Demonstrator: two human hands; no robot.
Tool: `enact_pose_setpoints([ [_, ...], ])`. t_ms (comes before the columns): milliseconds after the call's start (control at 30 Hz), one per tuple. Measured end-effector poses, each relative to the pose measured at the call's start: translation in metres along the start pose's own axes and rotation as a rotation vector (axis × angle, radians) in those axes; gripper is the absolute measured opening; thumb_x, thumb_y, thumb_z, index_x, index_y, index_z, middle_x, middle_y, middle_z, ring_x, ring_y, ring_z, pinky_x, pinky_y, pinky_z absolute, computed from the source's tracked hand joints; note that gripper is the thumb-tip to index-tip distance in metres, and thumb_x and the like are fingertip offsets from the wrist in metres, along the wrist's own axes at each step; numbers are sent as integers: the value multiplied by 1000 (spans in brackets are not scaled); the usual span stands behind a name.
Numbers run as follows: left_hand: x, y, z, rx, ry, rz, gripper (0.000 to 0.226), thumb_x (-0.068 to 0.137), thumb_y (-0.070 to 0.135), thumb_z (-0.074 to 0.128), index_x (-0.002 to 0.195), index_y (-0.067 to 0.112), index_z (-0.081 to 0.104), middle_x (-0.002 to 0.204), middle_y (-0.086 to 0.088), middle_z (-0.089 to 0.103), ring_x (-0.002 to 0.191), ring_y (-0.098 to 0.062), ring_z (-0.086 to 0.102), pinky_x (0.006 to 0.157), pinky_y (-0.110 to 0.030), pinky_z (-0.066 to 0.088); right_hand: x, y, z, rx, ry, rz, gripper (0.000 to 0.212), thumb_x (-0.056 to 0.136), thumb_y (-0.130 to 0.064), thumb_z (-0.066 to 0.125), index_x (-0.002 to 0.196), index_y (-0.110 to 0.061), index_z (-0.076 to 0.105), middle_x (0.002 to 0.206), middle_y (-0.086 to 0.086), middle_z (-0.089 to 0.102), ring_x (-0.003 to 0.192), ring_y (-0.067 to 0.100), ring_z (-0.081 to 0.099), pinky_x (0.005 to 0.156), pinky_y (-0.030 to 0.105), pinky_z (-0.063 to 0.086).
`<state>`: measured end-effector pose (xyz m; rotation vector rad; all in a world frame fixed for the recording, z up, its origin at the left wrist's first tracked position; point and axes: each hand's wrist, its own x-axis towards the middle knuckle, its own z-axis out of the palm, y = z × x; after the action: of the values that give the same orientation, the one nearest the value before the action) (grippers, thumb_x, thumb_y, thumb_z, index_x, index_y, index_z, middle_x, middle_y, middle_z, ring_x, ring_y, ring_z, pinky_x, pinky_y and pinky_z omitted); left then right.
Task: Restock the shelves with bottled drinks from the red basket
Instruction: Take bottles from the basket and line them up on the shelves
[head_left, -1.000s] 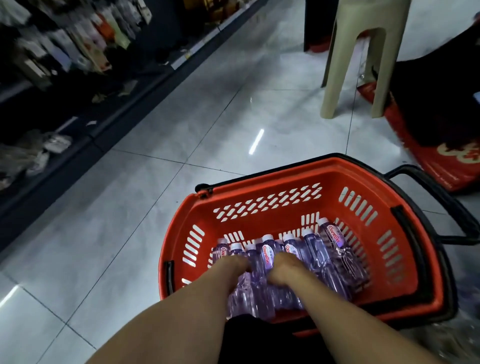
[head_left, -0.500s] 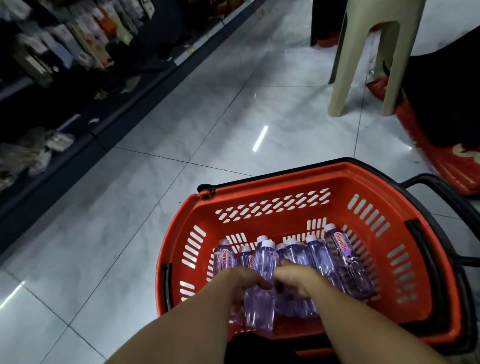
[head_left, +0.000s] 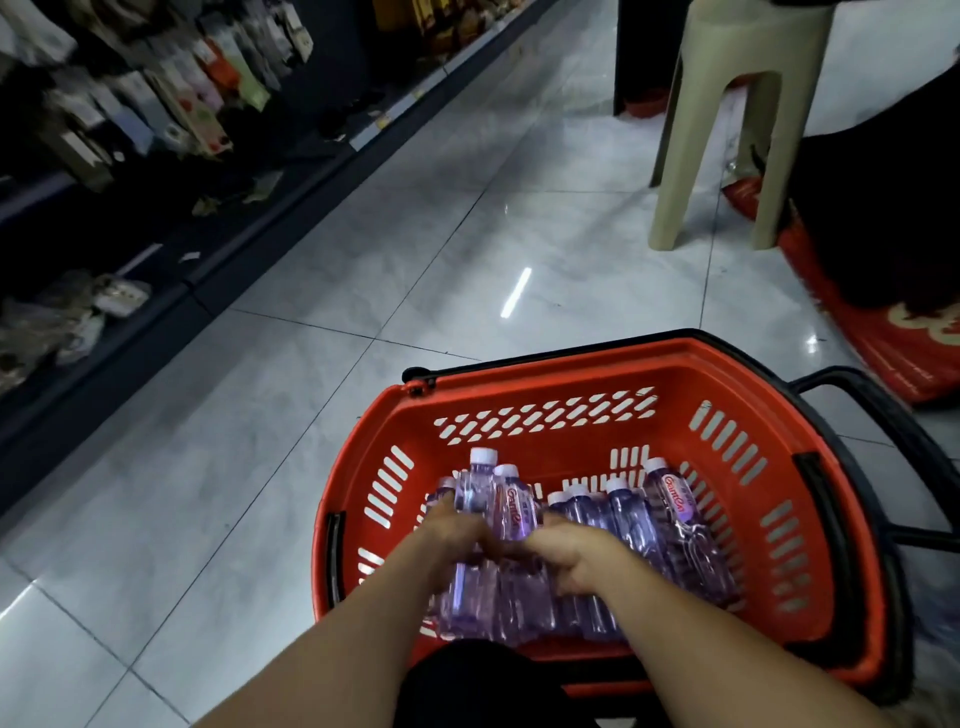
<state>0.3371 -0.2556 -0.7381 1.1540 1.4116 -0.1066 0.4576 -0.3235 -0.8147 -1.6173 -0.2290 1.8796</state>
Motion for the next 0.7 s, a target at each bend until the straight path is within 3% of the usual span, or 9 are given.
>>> enact_pose_setpoints([
  [33, -10, 12, 0, -24, -17, 87, 56, 75, -19, 61, 122, 9, 50, 112, -15, 60, 90, -24, 62, 59, -27, 53, -7, -4, 0, 23, 20, -54, 74, 80, -11, 76, 141, -19, 36, 120, 12, 63, 97, 21, 63, 75, 41, 50],
  [100, -32, 35, -2, -62, -76, 239, 56, 75, -21, 60, 119, 14, 52, 108, -13, 62, 90, -23, 64, 58, -26, 52, -28, -11, -8, 106, 74, -189, 86, 76, -8, 76, 147, -21, 29, 126, 10, 59, 107, 22, 61, 90, 45, 48],
  [233, -62, 74, 5, -131, -203, 489, 70, 72, -21, 62, 127, 19, 48, 109, -21, 66, 99, -41, 66, 83, -56, 55, -105, -17, -38, 200, 123, -549, 135, 47, -40, 97, 153, -35, 14, 152, 1, 42, 134, 20, 45, 114, 53, 30],
  [267, -70, 83, 9, -168, -239, 540, 72, 71, -22, 63, 127, 21, 49, 108, -22, 68, 101, -44, 66, 87, -60, 54, -129, -18, -44, 205, 129, -608, 138, 44, -42, 98, 153, -38, 13, 154, 0, 40, 137, 20, 43, 117, 54, 27],
  [400, -108, 112, 47, -188, -351, 748, 77, 52, -11, 80, 120, 14, 57, 106, -23, 70, 93, -41, 70, 84, -55, 56, -207, -5, -64, 234, 263, -842, 103, 58, -22, 93, 143, -32, 36, 133, 4, 62, 124, 21, 58, 109, 46, 42],
  [533, -154, 123, 94, -76, -518, 908, 66, 54, -6, 83, 116, 10, 65, 110, -17, 72, 102, -37, 69, 91, -52, 52, -275, 20, -89, 251, 472, -1037, 65, 71, -2, 82, 124, -25, 53, 112, 3, 72, 106, 19, 68, 90, 35, 54],
  [700, -217, 127, 168, -4, -762, 1020, 62, 61, -17, 76, 118, 5, 65, 113, -18, 71, 105, -35, 68, 92, -47, 55, -356, 66, -120, 270, 741, -1168, 64, 74, 6, 78, 126, -23, 53, 114, -1, 73, 106, 14, 68, 92, 35, 53],
])
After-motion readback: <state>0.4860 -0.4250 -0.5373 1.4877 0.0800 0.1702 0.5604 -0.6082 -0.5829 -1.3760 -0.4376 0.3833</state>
